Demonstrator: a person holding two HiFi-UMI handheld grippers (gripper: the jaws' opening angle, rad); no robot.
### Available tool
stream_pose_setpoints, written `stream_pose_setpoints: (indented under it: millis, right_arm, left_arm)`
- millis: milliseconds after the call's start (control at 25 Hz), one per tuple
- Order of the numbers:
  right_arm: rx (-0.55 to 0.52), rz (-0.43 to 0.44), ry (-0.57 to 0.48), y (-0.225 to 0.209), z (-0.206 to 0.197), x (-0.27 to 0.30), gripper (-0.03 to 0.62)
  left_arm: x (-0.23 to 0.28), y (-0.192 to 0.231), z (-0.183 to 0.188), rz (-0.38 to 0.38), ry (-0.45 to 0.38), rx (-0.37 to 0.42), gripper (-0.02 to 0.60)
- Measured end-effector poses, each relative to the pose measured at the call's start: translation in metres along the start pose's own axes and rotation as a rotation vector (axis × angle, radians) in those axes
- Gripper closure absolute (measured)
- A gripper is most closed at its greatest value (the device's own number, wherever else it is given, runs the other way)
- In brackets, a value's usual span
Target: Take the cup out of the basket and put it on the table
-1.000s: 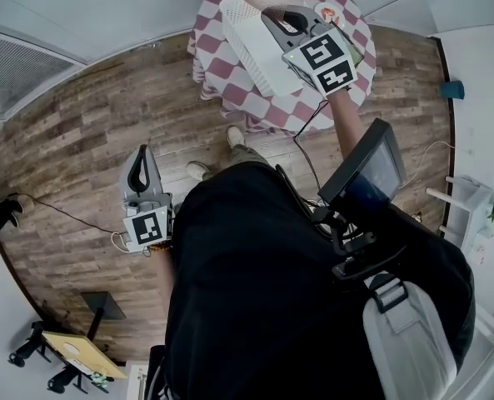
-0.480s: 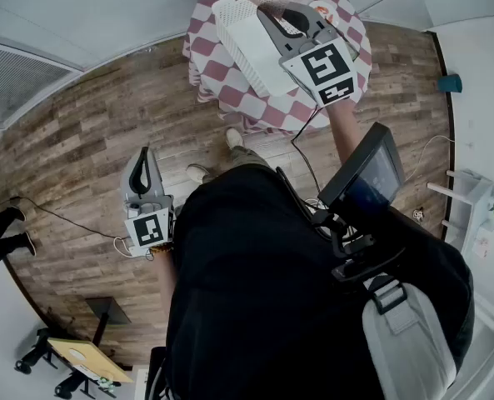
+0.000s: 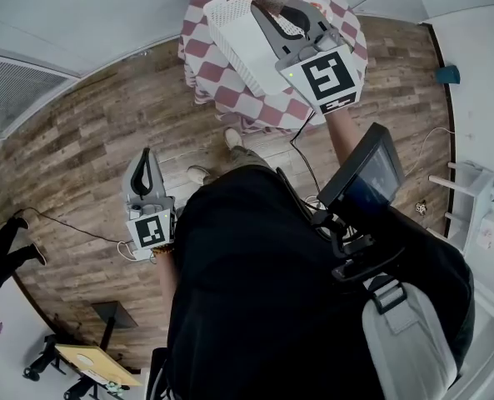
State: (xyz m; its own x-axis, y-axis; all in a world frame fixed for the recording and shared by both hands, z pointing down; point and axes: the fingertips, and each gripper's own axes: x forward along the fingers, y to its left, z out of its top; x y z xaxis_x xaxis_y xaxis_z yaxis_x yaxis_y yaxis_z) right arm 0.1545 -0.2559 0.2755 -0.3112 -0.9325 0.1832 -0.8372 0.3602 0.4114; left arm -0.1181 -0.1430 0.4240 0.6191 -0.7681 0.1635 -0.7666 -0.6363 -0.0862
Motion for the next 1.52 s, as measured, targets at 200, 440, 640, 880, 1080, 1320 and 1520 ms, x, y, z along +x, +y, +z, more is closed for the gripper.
stream_pose_setpoints:
  millis: [200,440,640,880,1080,1320,1520]
  right_arm:
    - [-0.007,-0.017,-0.024,-0.002,0.008,-0.006,0.569]
    - [-0.033,-0.037,-0.074,-0.003,0.020,-0.012,0.569]
    - [-0.048,-0.039,-0.117,-0.002,0.029,-0.019,0.569]
    - [-0.040,-0.057,-0.152,-0.004,0.035,-0.032,0.569]
    - [-0.043,-0.067,-0.161,-0.004,0.037,-0.040,0.569]
    - [-0.018,-0.050,-0.180,0.006,0.038,-0.051,0.569]
    - [-0.015,-0.027,-0.187,0.012,0.039,-0.056,0.570]
  left_arm:
    - [0.006,-0.002,0.007,-0.015,-0.007,0.009,0.575]
    - [0.010,-0.003,0.004,-0.031,-0.003,0.013,0.575]
    - [0.012,-0.008,0.006,-0.051,-0.008,0.027,0.575]
    - [0.021,-0.015,0.012,-0.080,-0.017,0.042,0.575]
    - [0.027,-0.020,0.014,-0.100,-0.020,0.047,0.575]
    - [0.032,-0.031,0.018,-0.129,-0.029,0.065,0.575]
    - [0.040,-0.035,0.023,-0.153,-0.033,0.069,0.575]
